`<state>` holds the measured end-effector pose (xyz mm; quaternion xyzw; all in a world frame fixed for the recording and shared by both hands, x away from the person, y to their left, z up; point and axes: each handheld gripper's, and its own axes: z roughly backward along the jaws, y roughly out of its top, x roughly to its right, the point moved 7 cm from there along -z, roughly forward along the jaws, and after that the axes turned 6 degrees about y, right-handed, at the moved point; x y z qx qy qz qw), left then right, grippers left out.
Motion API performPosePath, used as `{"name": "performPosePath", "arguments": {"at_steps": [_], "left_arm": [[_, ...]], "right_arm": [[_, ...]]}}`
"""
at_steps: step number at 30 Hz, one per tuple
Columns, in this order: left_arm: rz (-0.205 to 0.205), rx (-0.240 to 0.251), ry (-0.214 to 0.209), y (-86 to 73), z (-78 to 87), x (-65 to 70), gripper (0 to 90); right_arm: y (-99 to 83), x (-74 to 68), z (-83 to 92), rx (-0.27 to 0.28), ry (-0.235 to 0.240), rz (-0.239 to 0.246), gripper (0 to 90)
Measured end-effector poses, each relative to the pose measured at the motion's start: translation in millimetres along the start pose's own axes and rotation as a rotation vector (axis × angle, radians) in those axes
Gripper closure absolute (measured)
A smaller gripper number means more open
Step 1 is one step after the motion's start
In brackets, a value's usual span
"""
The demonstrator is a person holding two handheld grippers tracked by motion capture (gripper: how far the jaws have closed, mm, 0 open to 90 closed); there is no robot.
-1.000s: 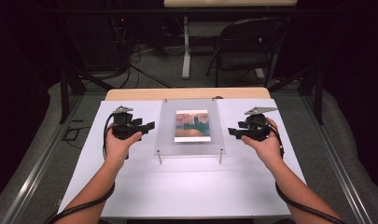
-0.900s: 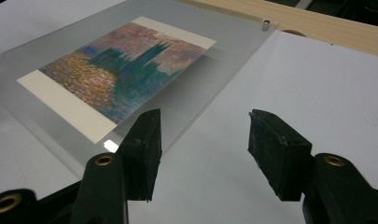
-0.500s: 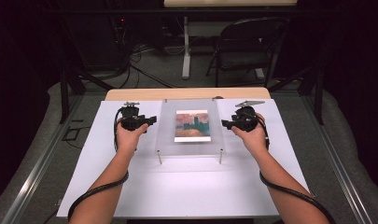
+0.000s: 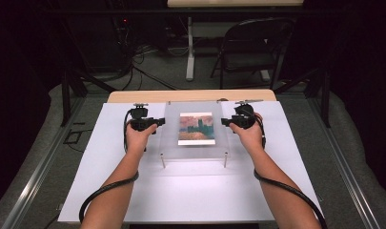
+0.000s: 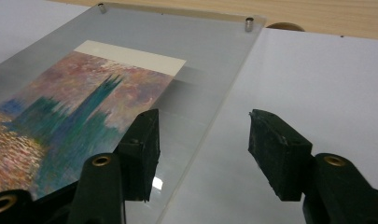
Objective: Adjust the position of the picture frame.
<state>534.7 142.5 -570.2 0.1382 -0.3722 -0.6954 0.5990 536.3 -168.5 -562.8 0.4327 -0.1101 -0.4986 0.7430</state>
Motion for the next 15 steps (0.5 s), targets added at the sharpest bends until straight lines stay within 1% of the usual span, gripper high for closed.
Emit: {"name": "performPosePath", "arguments": {"at_steps": [2, 6, 7, 9, 13, 15], "left_arm": [[0.002, -0.013, -0.004, -1.3, -4.3, 2.5, 40.0], [0.002, -0.031, -0.021, -2.1, -11.3, 8.1, 39.3], [0.006, -0.037, -0.027, -2.4, -12.6, 9.9, 39.3], [0.004, -0.047, -0.040, -2.6, -14.7, 13.2, 39.3], [-0.014, -0.064, -0.051, -4.1, -19.0, 18.1, 39.4], [-0.009, -0.066, -0.056, -4.7, -21.0, 19.1, 39.4]], "right_arm": [[1.4, -2.8, -3.1, -0.004, 0.008, -0.008, 41.9], [4.3, -7.5, -9.2, -0.017, 0.013, -0.002, 41.0], [4.5, -8.8, -10.2, -0.024, 0.016, -0.012, 40.9], [4.8, -10.4, -12.8, -0.032, 0.023, -0.018, 40.9], [2.6, -11.9, -18.0, -0.049, 0.031, -0.028, 40.7], [0.9, -12.1, -20.2, -0.057, 0.038, -0.034, 40.7]]}}
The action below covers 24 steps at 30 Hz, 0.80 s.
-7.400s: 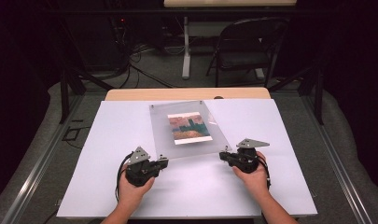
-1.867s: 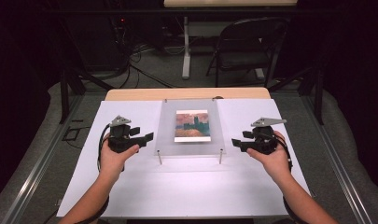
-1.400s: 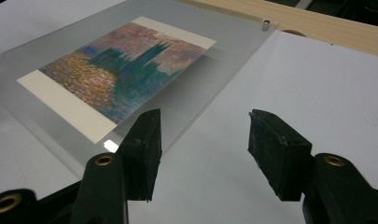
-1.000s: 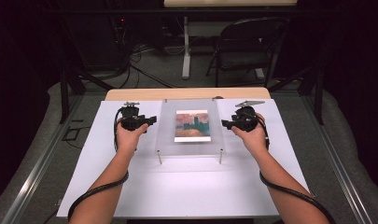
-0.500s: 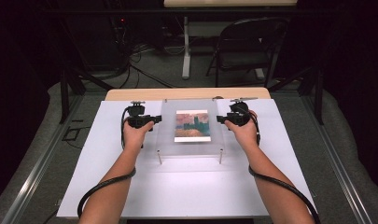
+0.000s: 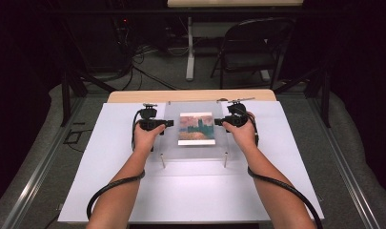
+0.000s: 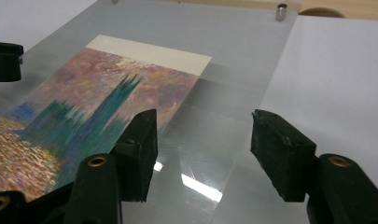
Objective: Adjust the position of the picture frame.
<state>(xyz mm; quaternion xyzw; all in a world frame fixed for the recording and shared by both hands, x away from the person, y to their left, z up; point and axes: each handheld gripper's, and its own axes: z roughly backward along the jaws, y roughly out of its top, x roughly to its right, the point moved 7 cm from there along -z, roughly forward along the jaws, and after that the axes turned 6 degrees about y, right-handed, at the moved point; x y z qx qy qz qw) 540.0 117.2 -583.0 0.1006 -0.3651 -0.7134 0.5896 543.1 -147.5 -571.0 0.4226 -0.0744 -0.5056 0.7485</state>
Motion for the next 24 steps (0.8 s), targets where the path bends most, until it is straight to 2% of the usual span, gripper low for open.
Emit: {"name": "performPosePath", "arguments": {"at_steps": [7, 20, 24], "left_arm": [[0.028, -0.004, -0.014, 0.7, -2.5, -1.3, 38.2], [0.064, -0.023, -0.050, 1.7, -7.8, -2.6, 33.5], [0.062, -0.025, -0.053, 2.0, -8.7, -2.7, 32.4]], "right_arm": [[-3.6, 1.6, -5.3, -0.010, 0.020, -0.047, 39.6], [-3.6, 4.7, -8.9, -0.023, 0.048, -0.081, 36.5], [-3.6, 5.9, -9.5, -0.030, 0.059, -0.092, 35.6]]}}
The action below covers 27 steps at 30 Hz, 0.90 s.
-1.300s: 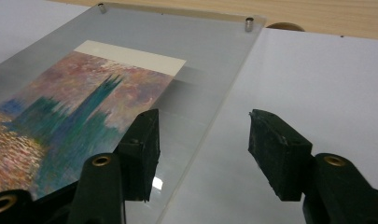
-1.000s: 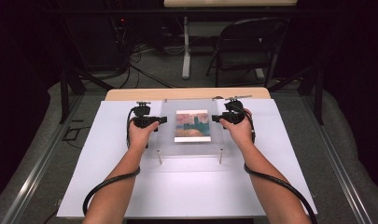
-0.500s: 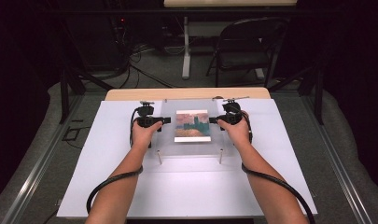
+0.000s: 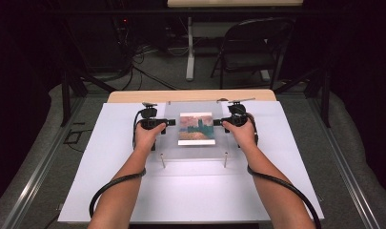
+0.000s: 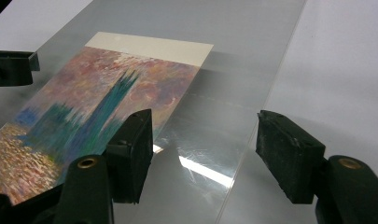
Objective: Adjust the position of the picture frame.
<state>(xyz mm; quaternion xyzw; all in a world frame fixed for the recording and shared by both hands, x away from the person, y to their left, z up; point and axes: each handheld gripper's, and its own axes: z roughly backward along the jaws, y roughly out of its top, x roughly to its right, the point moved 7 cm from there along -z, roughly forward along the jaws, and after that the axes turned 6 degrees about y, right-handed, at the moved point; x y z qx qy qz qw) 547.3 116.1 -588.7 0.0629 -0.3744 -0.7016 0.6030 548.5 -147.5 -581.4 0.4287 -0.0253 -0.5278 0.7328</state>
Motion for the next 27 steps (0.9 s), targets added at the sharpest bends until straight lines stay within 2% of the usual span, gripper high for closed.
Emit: {"name": "performPosePath", "arguments": {"at_steps": [13, 22, 27], "left_arm": [[0.023, -0.019, -0.036, -3.1, -0.5, 1.4, 30.8], [0.024, -0.016, -0.034, -3.3, -2.1, 2.5, 28.7], [0.028, -0.018, -0.041, -3.3, -2.3, 2.3, 28.9]], "right_arm": [[-2.0, 3.4, -1.6, 0.005, 0.039, -0.056, 34.2], [-3.8, 3.5, -2.5, -0.011, 0.075, -0.104, 33.9], [-3.9, 2.9, -3.3, -0.013, 0.072, -0.102, 33.1]]}}
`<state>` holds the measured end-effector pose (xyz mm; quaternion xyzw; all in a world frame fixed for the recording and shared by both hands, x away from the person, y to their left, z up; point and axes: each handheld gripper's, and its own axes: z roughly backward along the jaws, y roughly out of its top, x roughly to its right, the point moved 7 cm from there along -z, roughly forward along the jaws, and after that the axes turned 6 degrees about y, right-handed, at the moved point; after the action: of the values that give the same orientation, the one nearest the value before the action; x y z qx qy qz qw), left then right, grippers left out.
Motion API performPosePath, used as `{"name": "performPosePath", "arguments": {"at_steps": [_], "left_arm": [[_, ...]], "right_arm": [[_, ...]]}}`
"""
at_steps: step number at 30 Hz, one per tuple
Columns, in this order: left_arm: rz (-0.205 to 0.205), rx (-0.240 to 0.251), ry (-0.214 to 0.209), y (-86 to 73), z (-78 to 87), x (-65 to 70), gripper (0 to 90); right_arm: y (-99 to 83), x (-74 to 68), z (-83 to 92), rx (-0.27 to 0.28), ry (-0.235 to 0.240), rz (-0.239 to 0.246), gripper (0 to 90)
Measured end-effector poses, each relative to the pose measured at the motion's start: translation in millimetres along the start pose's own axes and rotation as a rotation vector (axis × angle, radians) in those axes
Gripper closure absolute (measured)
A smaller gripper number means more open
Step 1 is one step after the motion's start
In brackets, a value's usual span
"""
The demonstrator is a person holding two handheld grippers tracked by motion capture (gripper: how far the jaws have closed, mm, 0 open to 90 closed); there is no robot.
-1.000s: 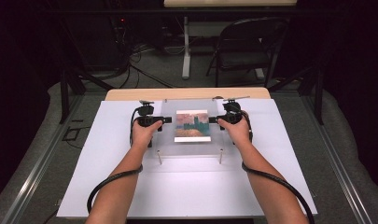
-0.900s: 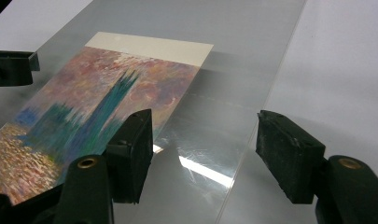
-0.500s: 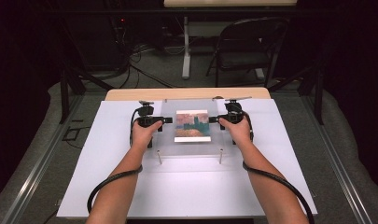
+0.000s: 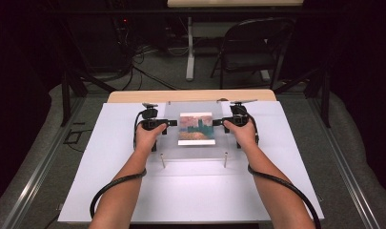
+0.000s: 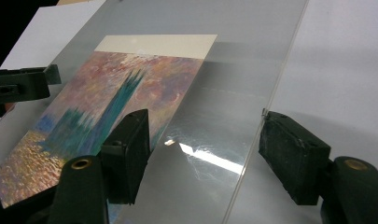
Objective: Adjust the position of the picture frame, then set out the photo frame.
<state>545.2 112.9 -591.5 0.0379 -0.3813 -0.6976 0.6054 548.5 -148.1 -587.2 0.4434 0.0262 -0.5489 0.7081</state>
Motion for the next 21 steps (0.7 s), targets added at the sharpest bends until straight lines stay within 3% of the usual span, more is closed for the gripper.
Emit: {"name": "performPosePath", "arguments": {"at_steps": [21], "left_arm": [[0.020, 0.014, -0.012, 0.3, 1.5, -2.2, 33.0]], "right_arm": [[0.5, -1.8, 0.3, 0.019, -0.010, 0.021, 33.2]]}}
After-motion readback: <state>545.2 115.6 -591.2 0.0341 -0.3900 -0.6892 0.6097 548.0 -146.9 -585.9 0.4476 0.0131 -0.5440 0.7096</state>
